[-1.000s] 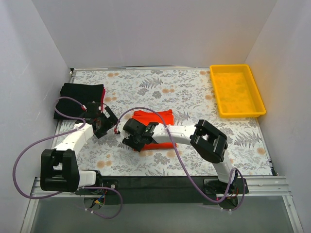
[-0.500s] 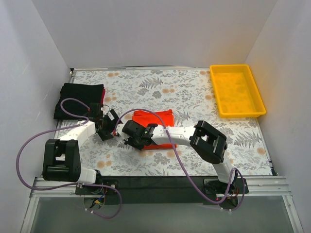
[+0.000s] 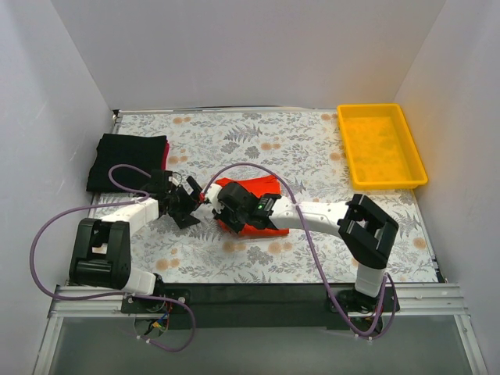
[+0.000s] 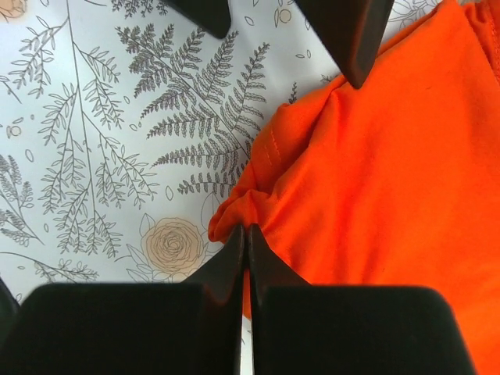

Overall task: Fold and stack the t-shirts
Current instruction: Neatly place the folded tshirt to the corner

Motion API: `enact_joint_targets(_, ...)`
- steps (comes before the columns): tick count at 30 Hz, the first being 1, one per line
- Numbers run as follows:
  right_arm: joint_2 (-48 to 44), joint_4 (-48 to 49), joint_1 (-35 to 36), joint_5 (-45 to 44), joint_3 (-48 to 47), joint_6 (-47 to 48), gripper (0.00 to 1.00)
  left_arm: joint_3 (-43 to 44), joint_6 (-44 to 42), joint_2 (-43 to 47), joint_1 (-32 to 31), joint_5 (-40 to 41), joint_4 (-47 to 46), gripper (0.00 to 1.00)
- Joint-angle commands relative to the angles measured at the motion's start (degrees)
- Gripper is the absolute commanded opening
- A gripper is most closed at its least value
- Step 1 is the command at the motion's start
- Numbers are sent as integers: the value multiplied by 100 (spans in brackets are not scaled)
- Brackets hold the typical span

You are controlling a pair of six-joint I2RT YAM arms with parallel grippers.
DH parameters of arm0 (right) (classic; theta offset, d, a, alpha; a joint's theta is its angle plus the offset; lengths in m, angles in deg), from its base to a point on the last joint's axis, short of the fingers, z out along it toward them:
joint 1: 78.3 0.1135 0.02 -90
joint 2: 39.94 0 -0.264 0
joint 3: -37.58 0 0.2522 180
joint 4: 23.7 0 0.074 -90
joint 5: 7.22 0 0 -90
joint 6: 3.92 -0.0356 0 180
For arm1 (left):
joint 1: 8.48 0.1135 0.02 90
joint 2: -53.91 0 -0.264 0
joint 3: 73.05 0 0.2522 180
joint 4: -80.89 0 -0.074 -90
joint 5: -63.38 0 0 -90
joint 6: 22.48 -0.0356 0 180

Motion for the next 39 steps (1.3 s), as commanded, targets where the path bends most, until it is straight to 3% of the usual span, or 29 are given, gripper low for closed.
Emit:
enact_joint_targets(1, -286, 609, -81, 224, 231, -178, 1, -231, 447, -159, -154, -286, -251, 93)
enact_joint_targets(14, -532, 1005, -266, 375, 477, -564, 1, -196, 1466, -607, -1164, 205, -700, 93)
enact_joint_targets(21, -647, 1137, -283, 566, 451, -697, 1, -522, 2012, -739, -1428, 373, -1420, 82)
enact_joint_targets(24, -559, 1155, -283, 725, 460, -714, 1, -303, 1863, -923, -1446, 451, -1447, 74)
enact_joint_targets(27, -471, 1155, -283, 936, 486, -758, 1, -66, 1644, -1046, -1437, 531, -1439, 57)
enact_joint_targets(28, -454, 1155, -283, 1024, 495, -784, 1, -30, 1582, -1073, -1437, 618, -1438, 51)
enact_joint_targets(29, -453, 1155, -283, 1060, 495, -802, 3, 5, 1538, -1090, -1446, 671, -1412, 37)
enact_joint_targets(32, -532, 1155, -283, 1078, 521, -828, 15, 190, 1187, -1073, -1437, 838, -1272, 0)
enact_joint_targets(34, -620, 1155, -283, 1052, 565, -828, 23, 374, 661, -1090, -1437, 935, -939, 0)
enact_joint_targets(35, -760, 1155, -283, 1017, 652, -854, 35, 653, 450, -1143, -1437, 1075, -790, 0)
enact_joint_targets(37, -953, 1155, -283, 868, 775, -872, 50, 980, -198, -1205, -1429, 1382, -228, 0)
enact_joint_targets(38, -1172, 1155, -292, 823, 898, -864, 69, 1364, -394, -1231, -1437, 1810, -52, 0)
enact_joint_targets(39, -1287, 1016, -292, 727, 969, -863, 74, 1542, -614, -1283, -1429, 2058, 316, 0)
